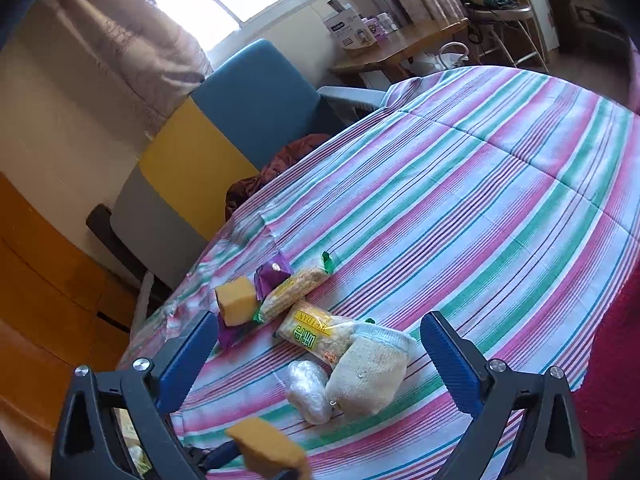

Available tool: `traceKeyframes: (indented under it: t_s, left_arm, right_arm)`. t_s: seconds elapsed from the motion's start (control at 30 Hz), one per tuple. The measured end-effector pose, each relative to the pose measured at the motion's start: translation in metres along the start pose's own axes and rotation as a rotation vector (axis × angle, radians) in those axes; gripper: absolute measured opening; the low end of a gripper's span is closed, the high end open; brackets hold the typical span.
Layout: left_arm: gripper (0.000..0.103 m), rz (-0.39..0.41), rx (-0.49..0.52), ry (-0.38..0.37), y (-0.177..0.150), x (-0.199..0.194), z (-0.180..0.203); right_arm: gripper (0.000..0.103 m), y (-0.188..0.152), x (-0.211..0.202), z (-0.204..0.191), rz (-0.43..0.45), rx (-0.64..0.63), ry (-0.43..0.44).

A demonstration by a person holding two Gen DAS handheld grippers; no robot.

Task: Organize objects
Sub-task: 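Grasp the second yellow sponge with the left gripper, then grasp the WEIDAN biscuit pack with right gripper while left gripper holds the sponge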

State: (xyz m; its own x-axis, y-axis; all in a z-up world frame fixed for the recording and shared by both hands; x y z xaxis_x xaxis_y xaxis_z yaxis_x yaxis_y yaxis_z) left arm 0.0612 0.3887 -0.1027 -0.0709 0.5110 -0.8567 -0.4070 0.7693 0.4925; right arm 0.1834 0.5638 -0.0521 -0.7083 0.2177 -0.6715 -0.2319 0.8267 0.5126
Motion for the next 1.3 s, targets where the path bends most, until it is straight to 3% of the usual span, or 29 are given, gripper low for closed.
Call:
traceKeyframes:
  t_s: [0.27, 0.57, 0.73, 0.87, 1.07, 1.3]
  left_arm:
    - [0.061, 0.049, -0.112, 0.086, -0.039, -0.030, -0.049]
    - [0.059, 0.066, -0.158, 0.066, -0.043, -0.030, -0.057]
    - [0.059, 0.068, -0.173, 0.047, -0.044, -0.031, -0.061]
    - [0.058, 0.070, -0.181, 0.032, -0.044, -0.031, -0.063]
    - [0.059, 0.070, -0.201, 0.009, -0.045, -0.031, -0.067]
    - [0.059, 0.068, -0.207, -0.001, -0.045, -0.028, -0.069]
  right_arm:
    - [0.099, -0.009, 0.017, -0.021, -0.084, -0.133, -0.056]
    - [0.067, -0.029, 0.045, -0.042, -0.216, -0.263, -0.113]
    - [0.067, -0.031, 0.054, -0.043, -0.263, -0.290, -0.144]
    - [0.067, -0.028, 0.070, -0.057, -0.316, -0.407, -0.178]
    - [0.067, -0.014, 0.120, -0.069, -0.431, -0.594, -0.273]
    - [0.072, -0.014, 0.168, -0.061, -0.545, -0.638, -0.320]
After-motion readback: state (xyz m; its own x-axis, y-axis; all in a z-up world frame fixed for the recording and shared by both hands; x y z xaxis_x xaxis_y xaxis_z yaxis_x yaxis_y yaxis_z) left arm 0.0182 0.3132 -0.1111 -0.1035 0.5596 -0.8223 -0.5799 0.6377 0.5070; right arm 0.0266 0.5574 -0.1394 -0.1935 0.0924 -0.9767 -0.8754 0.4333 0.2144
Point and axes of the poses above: each gripper's, at about its wrist camera, not at the fingertips, and x roughly the way its jaws point, z to its right, y to its top, the point moved 3 cm from there along x, roughly the way its jaws point, and after that the axes turned 5 degrees about -z, right-handed, at the moved point
